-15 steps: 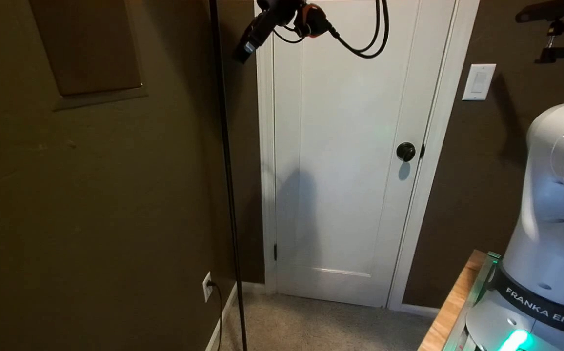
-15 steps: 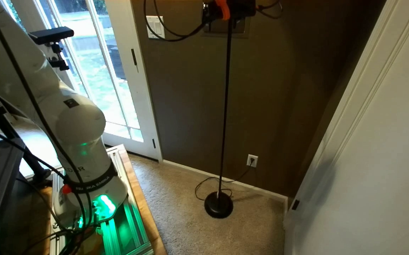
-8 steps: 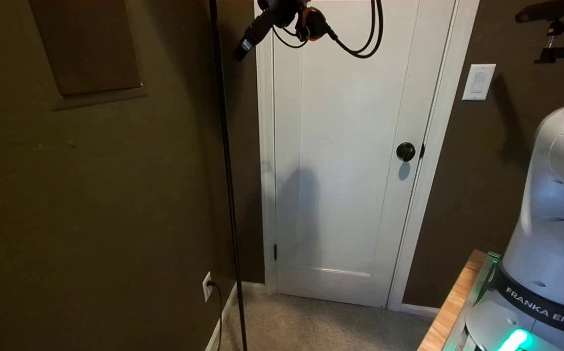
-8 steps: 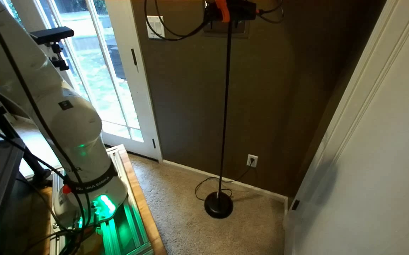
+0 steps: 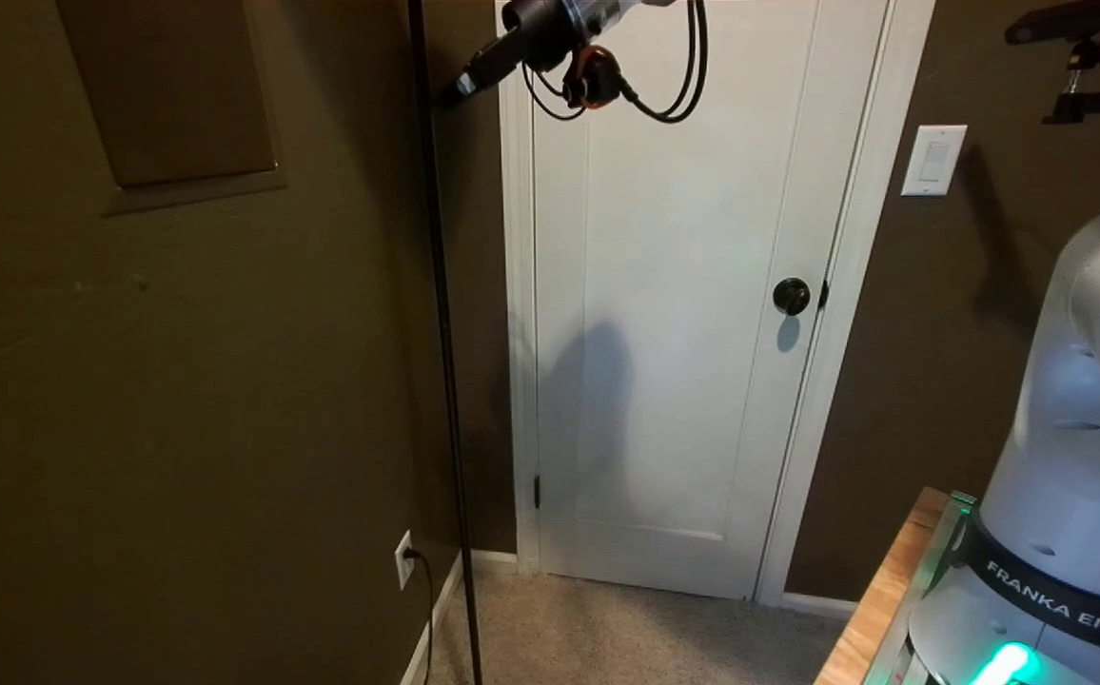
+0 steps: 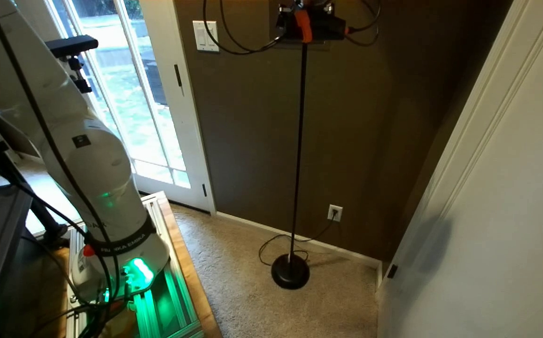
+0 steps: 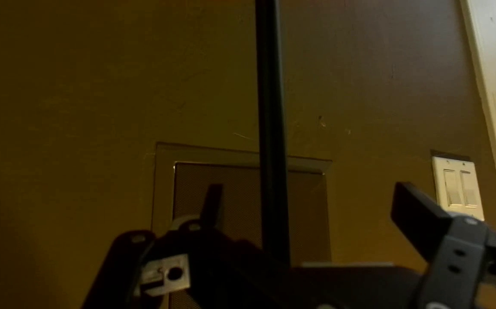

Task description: Move the lamp to the left

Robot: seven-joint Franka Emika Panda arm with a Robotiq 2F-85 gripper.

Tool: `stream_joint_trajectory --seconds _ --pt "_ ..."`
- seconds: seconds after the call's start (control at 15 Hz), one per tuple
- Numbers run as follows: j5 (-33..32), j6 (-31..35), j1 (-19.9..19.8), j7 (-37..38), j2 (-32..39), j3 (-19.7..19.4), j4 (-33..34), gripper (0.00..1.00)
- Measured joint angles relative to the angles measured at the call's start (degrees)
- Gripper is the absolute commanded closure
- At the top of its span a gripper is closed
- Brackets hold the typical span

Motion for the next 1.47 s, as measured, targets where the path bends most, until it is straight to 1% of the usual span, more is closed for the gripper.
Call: stream_joint_trajectory --seconds 0.27,0.33,0.4,0.67,1.0,1.07,1.13,1.2,1.27,1.4,1.47 --pt "5.1 0.0 -2.4 -7.1 2.2 2.3 1.0 0.00" --pt "6.3 0.0 -2.9 -8.9 2.6 2.8 1.3 0.22" --pt "7.3 -0.1 -3.4 -10.2 3.0 3.2 1.6 0.26" --pt "10.2 -1.3 -5.4 -14.3 4.0 4.1 2.5 0.56" --pt "10.8 -4.9 -7.7 -15.2 4.3 4.3 2.9 0.91" --pt "10.8 -5.7 -8.0 -15.3 4.4 4.3 2.9 0.97" --pt "10.9 -6.6 -8.3 -15.4 4.5 4.3 3.0 1.00" --pt "11.0 -7.3 -8.5 -15.4 4.6 4.3 3.1 0.66" --pt "11.2 -8.5 -8.8 -15.2 4.7 4.3 3.1 0.54" --pt "11.3 -10.2 -9.1 -15.3 4.9 4.4 3.1 0.42" --pt "11.3 -10.8 -9.2 -15.3 4.9 4.4 3.1 0.34"
